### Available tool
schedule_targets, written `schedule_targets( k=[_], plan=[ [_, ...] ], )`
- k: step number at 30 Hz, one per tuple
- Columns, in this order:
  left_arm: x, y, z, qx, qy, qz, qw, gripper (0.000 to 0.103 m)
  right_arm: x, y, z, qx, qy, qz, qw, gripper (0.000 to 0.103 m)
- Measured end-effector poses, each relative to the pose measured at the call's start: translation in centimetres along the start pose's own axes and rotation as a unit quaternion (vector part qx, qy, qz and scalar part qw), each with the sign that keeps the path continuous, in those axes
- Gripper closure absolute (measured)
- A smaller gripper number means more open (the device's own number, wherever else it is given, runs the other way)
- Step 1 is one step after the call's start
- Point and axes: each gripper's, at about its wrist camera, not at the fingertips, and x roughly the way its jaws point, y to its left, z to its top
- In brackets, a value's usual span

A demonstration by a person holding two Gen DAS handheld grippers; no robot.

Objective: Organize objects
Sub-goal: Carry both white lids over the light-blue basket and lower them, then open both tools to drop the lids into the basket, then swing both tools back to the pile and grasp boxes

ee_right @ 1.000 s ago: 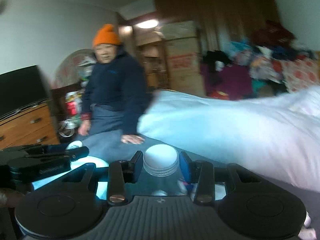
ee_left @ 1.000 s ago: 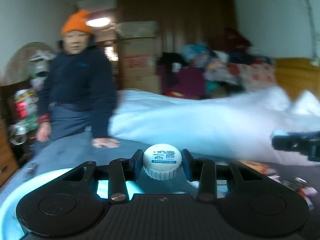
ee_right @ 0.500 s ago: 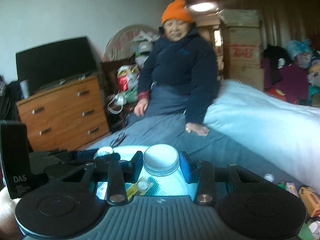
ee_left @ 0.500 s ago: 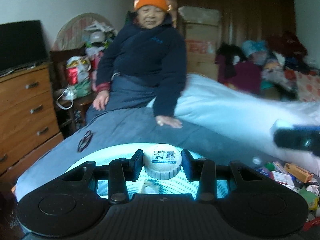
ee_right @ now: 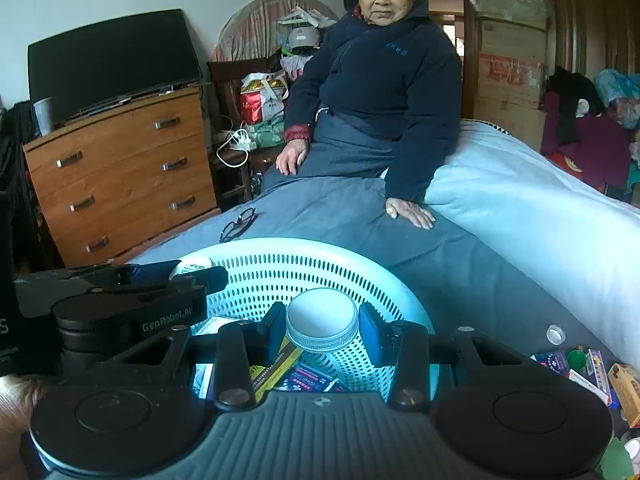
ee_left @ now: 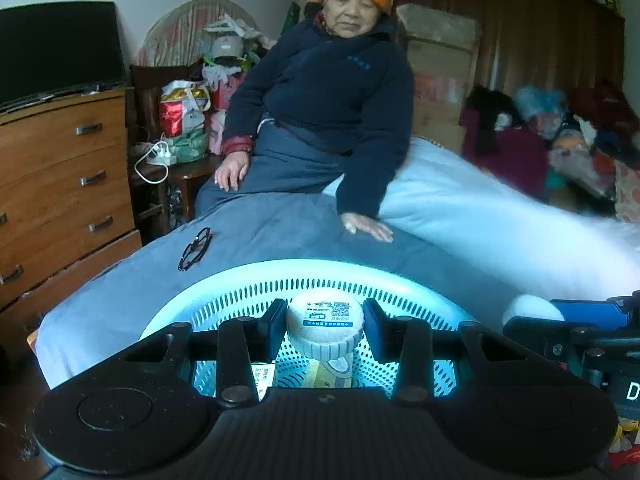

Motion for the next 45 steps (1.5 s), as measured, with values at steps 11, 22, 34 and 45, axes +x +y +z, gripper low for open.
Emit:
schedule_targets(
  k=[11,22,34,45],
  plan=[
    [1.0,0.3,-0.6,-0.001,0.009,0.001,1.0000,0.062,1.9,-0.1,0.1,-0.003,0.005,0.002,1.000,0.061],
    [1.3,0.7,-0.9,-0.008,-0.007,0.017,0.9998,0.027,2.1,-0.8,-0.1,0.008,-0.016,0.000,1.000,0.053],
    [-3.3,-13.6,-1.4,0.112,-0.102,-0.189,0.9702,0.012,-9.0,-14.2,-11.1,0.116,-0.121,-0.129,0.977,0.038],
    [5.2,-27.0,-12.9,0.185,0.074,-0.338,0.9196,0.010,-11.3,-34.0,-30.6,0.253,0.063,-0.346,0.901,0.037]
  ],
)
